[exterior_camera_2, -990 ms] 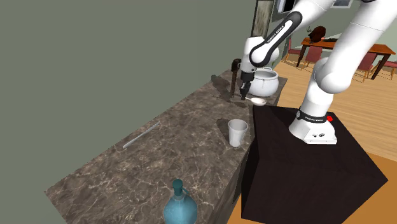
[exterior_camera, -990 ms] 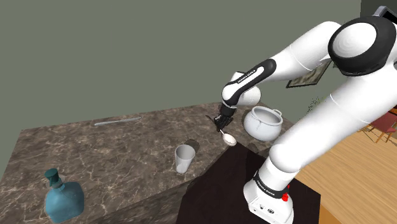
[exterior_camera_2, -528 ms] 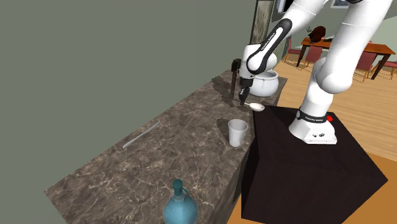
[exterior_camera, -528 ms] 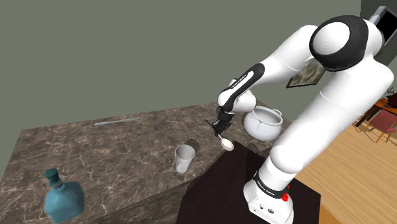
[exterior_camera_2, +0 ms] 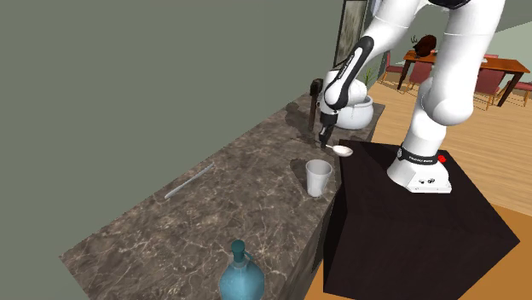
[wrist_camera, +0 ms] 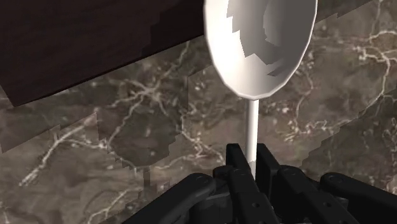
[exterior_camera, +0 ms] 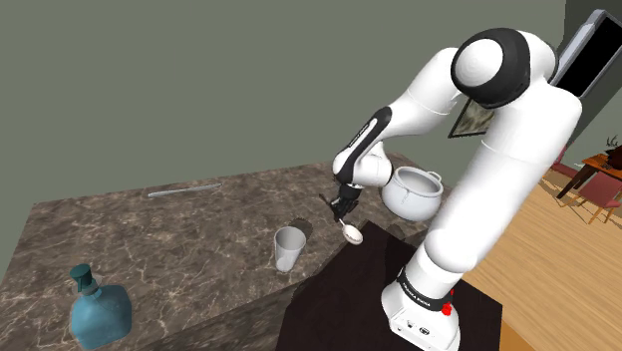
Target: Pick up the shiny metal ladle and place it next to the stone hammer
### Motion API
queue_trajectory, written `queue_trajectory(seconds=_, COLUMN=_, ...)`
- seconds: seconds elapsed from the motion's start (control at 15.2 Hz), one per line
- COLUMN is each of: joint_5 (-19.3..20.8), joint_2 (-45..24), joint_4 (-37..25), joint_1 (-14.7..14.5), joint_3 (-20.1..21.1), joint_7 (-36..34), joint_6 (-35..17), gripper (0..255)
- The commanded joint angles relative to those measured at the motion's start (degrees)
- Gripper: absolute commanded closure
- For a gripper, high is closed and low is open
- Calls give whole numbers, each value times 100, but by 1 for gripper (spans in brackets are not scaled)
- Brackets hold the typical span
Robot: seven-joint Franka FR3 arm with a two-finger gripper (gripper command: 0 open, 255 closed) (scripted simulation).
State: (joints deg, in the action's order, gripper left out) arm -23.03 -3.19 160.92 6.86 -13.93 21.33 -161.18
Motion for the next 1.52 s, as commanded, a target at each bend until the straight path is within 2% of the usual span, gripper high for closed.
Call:
queue_trajectory(seconds=0.0, joint_5=-444, joint_2=-283, joint_4=-79, joint_1=20, joint_3=103, joint_7=359, joint_6=-167, gripper=255)
queue_trajectory(seconds=0.33, joint_5=-1423, joint_2=-888, joint_4=-279, joint_1=274, joint_3=568, joint_7=1140, joint_6=-512, gripper=255)
queue_trajectory(seconds=0.86, joint_5=-1415, joint_2=-888, joint_4=-278, joint_1=287, joint_3=579, joint_7=1135, joint_6=-514, gripper=255)
queue_trajectory(seconds=0.92, joint_5=-1414, joint_2=-892, joint_4=-284, joint_1=284, joint_3=580, joint_7=1130, joint_6=-513, gripper=0)
queue_trajectory(seconds=1.25, joint_5=-1415, joint_2=-888, joint_4=-278, joint_1=287, joint_3=579, joint_7=1135, joint_6=-514, gripper=0)
queue_trajectory(seconds=1.45, joint_5=35, joint_2=2, joint_4=-32, joint_1=-114, joint_3=-211, joint_7=55, joint_6=44, gripper=0)
